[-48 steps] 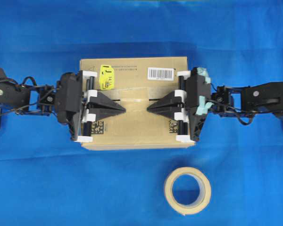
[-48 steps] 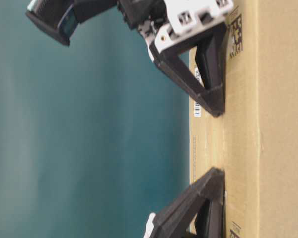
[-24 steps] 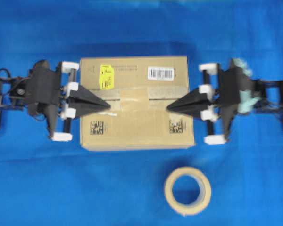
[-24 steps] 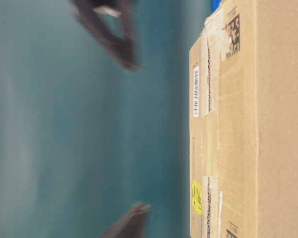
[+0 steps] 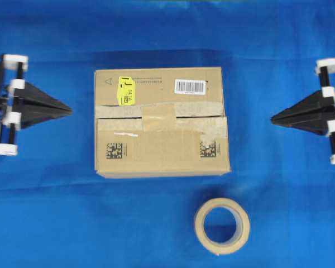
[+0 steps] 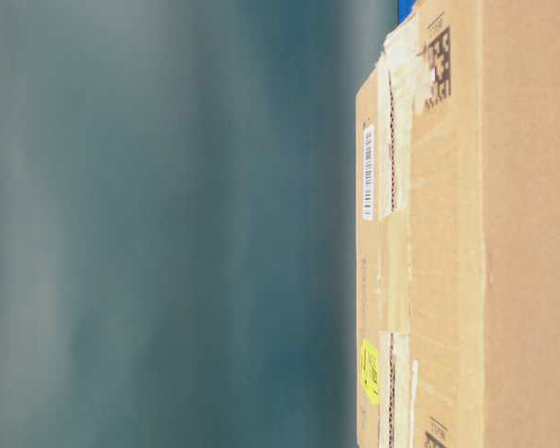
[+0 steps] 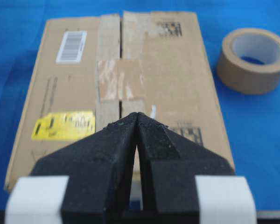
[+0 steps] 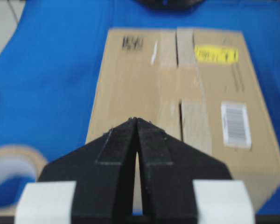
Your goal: Apply tape along the seams of the closed cardboard box to seal it securely.
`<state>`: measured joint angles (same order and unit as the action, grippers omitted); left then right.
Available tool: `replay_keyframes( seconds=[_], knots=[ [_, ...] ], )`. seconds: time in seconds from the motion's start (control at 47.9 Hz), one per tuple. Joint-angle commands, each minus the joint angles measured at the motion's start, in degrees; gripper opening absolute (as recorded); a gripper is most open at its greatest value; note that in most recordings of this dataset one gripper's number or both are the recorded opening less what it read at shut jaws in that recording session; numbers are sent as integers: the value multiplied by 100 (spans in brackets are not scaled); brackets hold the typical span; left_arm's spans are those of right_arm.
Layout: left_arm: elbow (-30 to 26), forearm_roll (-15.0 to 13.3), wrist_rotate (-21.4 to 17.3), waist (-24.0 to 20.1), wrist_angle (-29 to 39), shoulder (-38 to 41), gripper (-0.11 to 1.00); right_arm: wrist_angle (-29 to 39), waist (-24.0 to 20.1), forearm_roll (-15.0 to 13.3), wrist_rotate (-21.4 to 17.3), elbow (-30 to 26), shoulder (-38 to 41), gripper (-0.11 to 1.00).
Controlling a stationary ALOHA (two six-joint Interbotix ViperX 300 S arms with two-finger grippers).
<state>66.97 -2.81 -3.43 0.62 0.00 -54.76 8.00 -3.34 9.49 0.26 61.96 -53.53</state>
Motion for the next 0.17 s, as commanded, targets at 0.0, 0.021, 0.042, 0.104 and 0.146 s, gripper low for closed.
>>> replay_keyframes(
  seconds=[0.0, 0.021, 0.042, 0.104, 0.146],
  knots=[
    [114, 18, -9, -18, 308, -554, 0, 264, 9, -26, 18, 141, -334, 0],
    [158, 26, -9, -18, 378, -686, 0, 308, 9, -26, 18, 193, -404, 0],
    [202, 18, -9, -18, 439, -809, 0, 334, 18, -18, 18, 246, -457, 0],
    [343, 26, -9, -18, 650, -1151, 0, 413, 44, -18, 9, 439, -633, 0],
    [439, 35, -9, -18, 817, -1380, 0, 431, 62, -18, 9, 554, -729, 0]
  ],
)
